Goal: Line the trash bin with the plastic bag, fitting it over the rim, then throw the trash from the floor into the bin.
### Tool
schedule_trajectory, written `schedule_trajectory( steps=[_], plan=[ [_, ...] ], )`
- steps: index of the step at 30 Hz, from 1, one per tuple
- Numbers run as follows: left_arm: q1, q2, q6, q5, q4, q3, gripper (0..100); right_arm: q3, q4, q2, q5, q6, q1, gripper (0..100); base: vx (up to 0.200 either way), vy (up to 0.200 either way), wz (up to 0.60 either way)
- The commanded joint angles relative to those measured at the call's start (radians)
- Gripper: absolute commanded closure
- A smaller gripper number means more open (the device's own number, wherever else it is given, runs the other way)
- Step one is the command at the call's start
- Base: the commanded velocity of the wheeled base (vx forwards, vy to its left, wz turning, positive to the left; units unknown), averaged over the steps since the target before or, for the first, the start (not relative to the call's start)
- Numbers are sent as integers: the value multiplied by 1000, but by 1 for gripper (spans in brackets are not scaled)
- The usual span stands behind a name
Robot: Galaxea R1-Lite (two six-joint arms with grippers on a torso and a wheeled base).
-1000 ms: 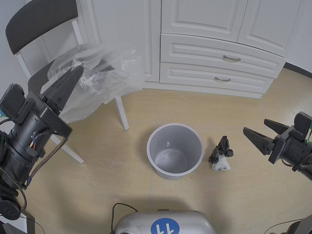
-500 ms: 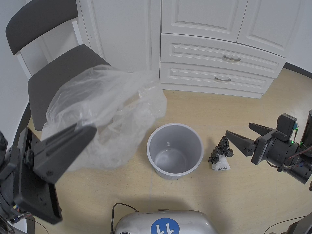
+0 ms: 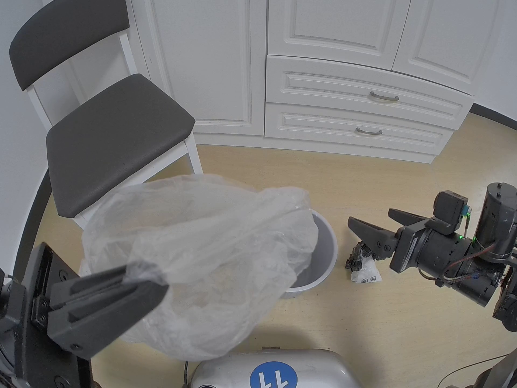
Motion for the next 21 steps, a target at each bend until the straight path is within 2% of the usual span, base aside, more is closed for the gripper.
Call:
schedule_trajectory(
  steps=[1,11,18,21],
  plan=[
    [-5,0,-4,0,-2,-2,100,4,-2,35,1,7,30,0,0,0,0],
    [-5,2,-4,0,-3,-6,100,43,6,101,10,33,90,0,0,0,0],
    [-2,-3,-19,3,-6,-35,100,115,20,85,73,8,130,0,0,0,0],
    [8,-8,-82,8,-8,-86,100,165,21,96,102,-38,146,0,0,0,0]
  ],
)
